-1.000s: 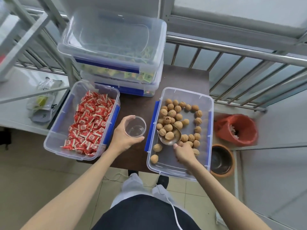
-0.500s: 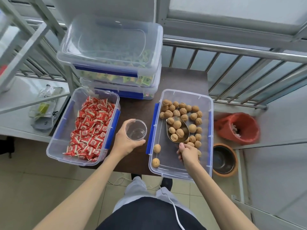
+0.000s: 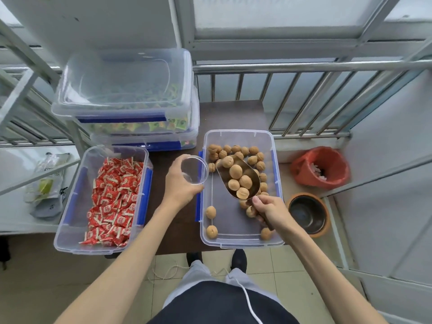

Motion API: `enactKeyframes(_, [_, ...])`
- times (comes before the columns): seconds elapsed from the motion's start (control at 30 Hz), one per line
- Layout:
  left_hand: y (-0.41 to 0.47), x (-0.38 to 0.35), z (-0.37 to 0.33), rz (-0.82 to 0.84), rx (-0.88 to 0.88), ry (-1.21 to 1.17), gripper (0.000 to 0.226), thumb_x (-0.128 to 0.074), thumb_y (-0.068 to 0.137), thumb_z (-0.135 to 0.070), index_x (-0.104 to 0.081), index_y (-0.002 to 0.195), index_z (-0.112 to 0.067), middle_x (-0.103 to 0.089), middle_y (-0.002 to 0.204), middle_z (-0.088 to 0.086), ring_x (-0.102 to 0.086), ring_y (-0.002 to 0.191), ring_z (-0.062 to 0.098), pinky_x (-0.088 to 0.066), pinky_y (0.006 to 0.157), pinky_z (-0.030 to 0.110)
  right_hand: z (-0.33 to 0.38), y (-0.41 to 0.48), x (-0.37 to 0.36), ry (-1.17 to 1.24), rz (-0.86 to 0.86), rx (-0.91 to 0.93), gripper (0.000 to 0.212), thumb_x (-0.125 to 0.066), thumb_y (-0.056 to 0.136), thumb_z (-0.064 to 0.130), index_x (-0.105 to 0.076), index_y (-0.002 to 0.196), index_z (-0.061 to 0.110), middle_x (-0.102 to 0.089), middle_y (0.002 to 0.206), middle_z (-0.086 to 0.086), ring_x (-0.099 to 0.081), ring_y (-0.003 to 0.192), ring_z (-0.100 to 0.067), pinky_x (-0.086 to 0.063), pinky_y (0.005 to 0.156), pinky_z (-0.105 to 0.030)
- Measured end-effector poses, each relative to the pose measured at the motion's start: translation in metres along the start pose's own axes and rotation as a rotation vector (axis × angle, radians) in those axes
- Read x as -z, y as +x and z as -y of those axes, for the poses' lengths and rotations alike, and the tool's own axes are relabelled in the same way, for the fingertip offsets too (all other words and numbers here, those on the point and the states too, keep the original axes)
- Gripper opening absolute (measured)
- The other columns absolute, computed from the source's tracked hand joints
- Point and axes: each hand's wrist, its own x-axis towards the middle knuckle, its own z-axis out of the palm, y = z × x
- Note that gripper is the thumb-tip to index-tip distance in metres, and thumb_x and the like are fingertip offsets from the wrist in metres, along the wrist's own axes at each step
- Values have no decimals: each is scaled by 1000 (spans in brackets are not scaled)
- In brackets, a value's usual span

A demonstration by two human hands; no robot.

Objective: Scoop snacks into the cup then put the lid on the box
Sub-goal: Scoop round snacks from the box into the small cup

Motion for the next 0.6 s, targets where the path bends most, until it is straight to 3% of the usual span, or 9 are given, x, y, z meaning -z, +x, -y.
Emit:
enactKeyframes(0.1, [16, 0, -14, 97, -78, 165, 89, -92, 61, -14, -50, 140, -18, -56, 138, 4, -50, 130, 22, -46, 107, 42, 21, -4, 16, -18, 118, -1, 34, -52, 101, 23, -64, 77, 1, -54, 66, -12, -41, 42, -12, -30, 38, -19])
enactKeyframes(0.2, [21, 1, -26, 174, -166, 187, 89, -91, 62, -10, -50, 141, -15, -54, 141, 6, -46, 133, 22, -39, 111, 35, 48, -4, 29, -157, 197, -6, 31, -53, 100, 21, -61, 77, 3, -47, 67, -15, -36, 42, -12, -27, 36, -18])
enactKeyframes(0.33, [16, -13, -35, 180, -360, 291, 77, -87, 61, -6, -56, 132, -15, -60, 131, 3, -50, 125, 23, -32, 116, 39, 92, -3, 32, -433, 207, -3, 32, -54, 99, 19, -64, 73, 4, -49, 59, -11, -36, 37, -12, -29, 38, -19])
enactKeyframes(0.5, [9, -26, -32, 71, -369, 314, 77, -81, 54, 6, -59, 126, -10, -61, 125, 9, -47, 118, 23, -40, 109, 49, 147, -2, 21, -778, 198, -24, 30, -52, 94, 17, -63, 69, 5, -53, 46, -1, -41, 36, -14, -35, 38, -21])
enactKeyframes(0.6, [9, -28, -29, 46, -361, 304, 73, -84, 54, -1, -60, 123, -10, -62, 123, 10, -51, 115, 29, -40, 105, 43, 173, -7, 4, -939, 157, -12, 31, -51, 86, 15, -56, 57, 7, -46, 28, 3, -42, 34, -17, -37, 41, -22])
